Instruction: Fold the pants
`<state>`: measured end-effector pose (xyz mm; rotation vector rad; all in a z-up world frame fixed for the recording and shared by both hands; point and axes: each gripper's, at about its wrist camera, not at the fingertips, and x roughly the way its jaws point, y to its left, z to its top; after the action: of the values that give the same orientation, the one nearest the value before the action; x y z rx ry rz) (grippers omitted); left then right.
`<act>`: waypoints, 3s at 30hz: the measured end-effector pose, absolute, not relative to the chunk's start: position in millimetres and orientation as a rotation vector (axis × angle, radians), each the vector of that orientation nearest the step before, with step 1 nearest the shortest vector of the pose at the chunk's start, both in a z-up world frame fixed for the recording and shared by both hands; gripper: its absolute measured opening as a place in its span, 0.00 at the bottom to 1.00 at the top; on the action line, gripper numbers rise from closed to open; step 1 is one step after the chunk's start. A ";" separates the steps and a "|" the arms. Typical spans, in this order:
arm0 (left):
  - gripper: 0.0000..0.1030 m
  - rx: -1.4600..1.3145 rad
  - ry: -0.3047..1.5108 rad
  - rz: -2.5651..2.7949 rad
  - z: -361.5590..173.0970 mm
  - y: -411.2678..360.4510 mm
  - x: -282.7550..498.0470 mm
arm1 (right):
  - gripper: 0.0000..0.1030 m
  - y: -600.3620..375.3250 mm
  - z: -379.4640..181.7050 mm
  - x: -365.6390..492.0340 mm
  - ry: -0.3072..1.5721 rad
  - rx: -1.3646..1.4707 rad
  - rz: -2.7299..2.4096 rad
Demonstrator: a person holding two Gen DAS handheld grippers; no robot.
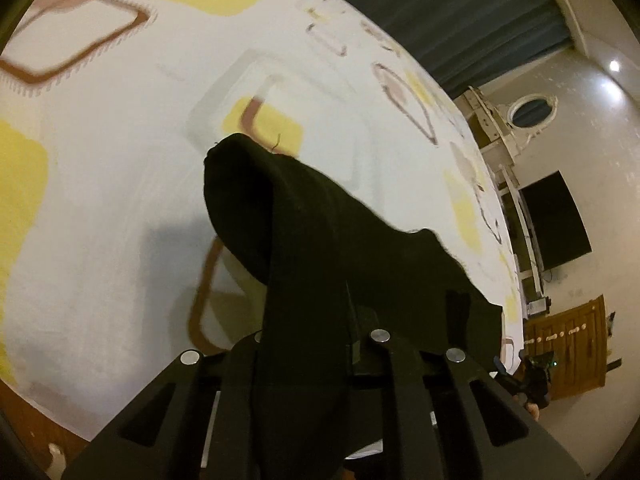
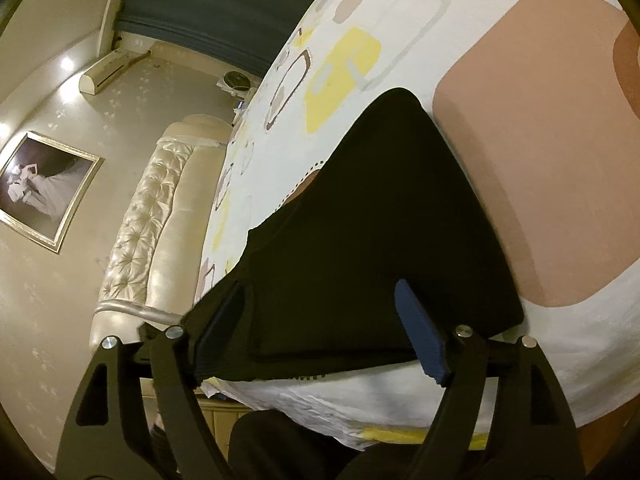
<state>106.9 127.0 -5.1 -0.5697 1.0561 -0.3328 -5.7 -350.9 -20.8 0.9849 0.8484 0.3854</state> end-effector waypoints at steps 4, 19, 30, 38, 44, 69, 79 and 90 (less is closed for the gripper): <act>0.14 -0.517 1.037 -0.356 27.6 101.6 107.0 | 0.76 -351.3 -15.6 -7.3 0.848 0.979 0.376; 0.13 -0.143 0.975 -0.447 124.3 -90.9 101.9 | 0.77 -356.8 3.9 -11.3 0.824 0.952 0.345; 0.13 0.063 0.999 -0.461 87.9 -228.1 95.9 | 0.77 -385.3 15.3 -22.9 0.751 1.008 0.315; 0.13 0.201 1.015 -0.402 40.4 -297.2 82.2 | 0.77 -405.2 11.9 -28.4 0.719 1.066 0.290; 0.13 0.283 1.015 -0.341 6.0 -324.8 74.8 | 0.77 -414.1 4.6 -32.6 0.712 1.104 0.274; 0.15 0.478 0.930 -0.192 -41.3 -368.1 54.2 | 0.77 -424.1 -1.4 -40.3 0.695 1.146 0.241; 0.35 0.512 0.893 -0.256 -40.5 -381.3 35.3 | 0.77 -430.5 -1.8 -44.3 0.680 1.157 0.223; 0.76 0.311 0.838 -0.445 17.0 -325.0 0.7 | 0.77 -431.5 22.0 -50.5 0.628 1.139 0.246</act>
<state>0.7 -325.0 17.0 0.3107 0.8382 -0.4453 -50.5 -431.5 22.0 1.1391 0.6285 0.2461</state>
